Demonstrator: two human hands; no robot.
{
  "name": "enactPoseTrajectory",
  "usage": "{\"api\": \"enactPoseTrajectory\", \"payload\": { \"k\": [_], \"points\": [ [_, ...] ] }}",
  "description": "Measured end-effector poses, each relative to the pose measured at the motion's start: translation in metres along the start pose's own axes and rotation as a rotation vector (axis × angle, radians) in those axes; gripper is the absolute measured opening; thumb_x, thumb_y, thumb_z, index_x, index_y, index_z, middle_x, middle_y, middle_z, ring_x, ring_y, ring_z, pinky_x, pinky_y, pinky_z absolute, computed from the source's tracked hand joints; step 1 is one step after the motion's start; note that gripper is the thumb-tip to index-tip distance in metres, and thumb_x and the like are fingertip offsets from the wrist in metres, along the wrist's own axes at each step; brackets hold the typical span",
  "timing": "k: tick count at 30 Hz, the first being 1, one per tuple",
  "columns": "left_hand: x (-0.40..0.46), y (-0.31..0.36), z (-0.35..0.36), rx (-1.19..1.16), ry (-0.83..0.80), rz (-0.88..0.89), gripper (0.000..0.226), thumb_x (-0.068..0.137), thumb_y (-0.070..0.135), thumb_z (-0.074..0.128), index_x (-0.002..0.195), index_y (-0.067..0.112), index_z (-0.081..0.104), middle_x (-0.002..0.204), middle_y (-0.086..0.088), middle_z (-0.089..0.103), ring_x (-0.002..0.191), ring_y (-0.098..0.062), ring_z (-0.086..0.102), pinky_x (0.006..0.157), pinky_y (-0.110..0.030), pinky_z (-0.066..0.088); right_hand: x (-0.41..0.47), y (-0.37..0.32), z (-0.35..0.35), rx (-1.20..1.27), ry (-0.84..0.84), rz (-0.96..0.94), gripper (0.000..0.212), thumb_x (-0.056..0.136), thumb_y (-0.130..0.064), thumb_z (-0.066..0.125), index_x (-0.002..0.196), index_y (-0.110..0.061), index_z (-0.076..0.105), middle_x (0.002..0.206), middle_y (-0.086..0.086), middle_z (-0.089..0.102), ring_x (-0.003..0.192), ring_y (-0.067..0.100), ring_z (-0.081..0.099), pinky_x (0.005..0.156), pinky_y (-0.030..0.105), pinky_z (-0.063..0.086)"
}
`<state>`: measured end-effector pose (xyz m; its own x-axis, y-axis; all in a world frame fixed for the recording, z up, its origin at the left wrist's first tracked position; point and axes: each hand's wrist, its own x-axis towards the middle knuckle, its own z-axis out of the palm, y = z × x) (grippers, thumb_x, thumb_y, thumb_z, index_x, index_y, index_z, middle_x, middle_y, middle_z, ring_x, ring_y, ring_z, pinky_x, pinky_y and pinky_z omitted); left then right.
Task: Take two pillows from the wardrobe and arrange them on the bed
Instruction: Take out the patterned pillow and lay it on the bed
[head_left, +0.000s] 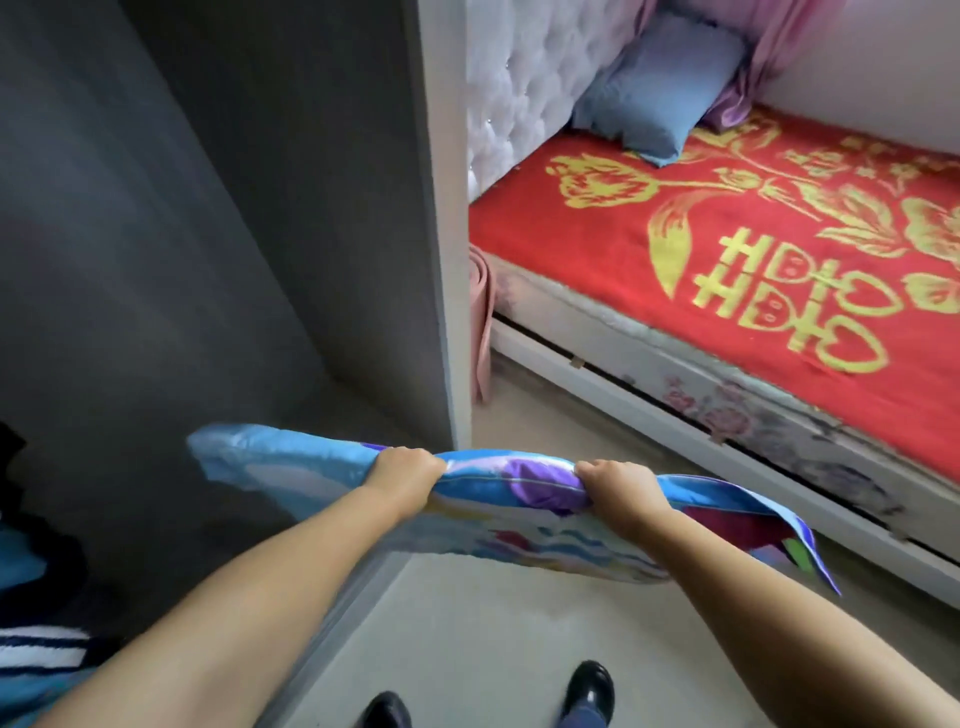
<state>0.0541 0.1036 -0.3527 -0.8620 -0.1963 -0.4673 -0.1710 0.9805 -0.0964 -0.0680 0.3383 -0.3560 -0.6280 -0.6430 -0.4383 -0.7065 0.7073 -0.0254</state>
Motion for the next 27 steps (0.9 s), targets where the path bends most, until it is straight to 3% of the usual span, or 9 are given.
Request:
{"api": "enactPoseTrajectory", "payload": {
  "k": [7,13,20,27],
  "points": [
    [0.067,0.145,-0.057,-0.010,0.074,0.106,0.032,0.093,0.018,0.044,0.123,0.022,0.054,0.122,-0.009,0.062,0.113,-0.033,0.057,0.088,-0.039,0.044,-0.042,0.162,-0.004,-0.025,0.013,0.106,0.022,0.095,-0.030,0.048,0.112,-0.018,0.055,0.115,0.005,0.067,0.103,0.029,0.066,0.080,0.035,0.050],
    [0.127,0.224,-0.122,0.010,0.164,0.198,0.030,0.085,0.009,0.048,0.111,0.018,0.059,0.109,-0.010,0.067,0.098,-0.033,0.063,0.076,-0.040,0.048,-0.050,0.276,-0.045,-0.053,0.092,0.177,0.021,0.089,-0.035,0.051,0.102,-0.019,0.056,0.107,0.005,0.070,0.099,0.029,0.068,0.074,0.035,0.048],
    [0.210,0.226,-0.194,-0.053,0.255,0.195,0.027,0.084,0.015,0.051,0.110,0.018,0.059,0.108,-0.012,0.067,0.099,-0.036,0.063,0.076,-0.039,0.049,0.019,0.348,-0.128,-0.241,0.144,0.176,0.018,0.093,-0.020,0.044,0.108,-0.019,0.055,0.106,0.005,0.069,0.095,0.030,0.067,0.065,0.033,0.041],
    [0.321,0.190,-0.285,-0.187,0.328,0.210,0.026,0.082,0.016,0.055,0.106,0.019,0.061,0.109,-0.013,0.067,0.100,-0.037,0.062,0.076,-0.039,0.049,0.114,0.394,-0.253,-0.397,0.187,0.153,0.025,0.094,-0.034,0.046,0.110,-0.020,0.060,0.111,0.004,0.068,0.101,0.028,0.066,0.075,0.033,0.048]
  ]
}}
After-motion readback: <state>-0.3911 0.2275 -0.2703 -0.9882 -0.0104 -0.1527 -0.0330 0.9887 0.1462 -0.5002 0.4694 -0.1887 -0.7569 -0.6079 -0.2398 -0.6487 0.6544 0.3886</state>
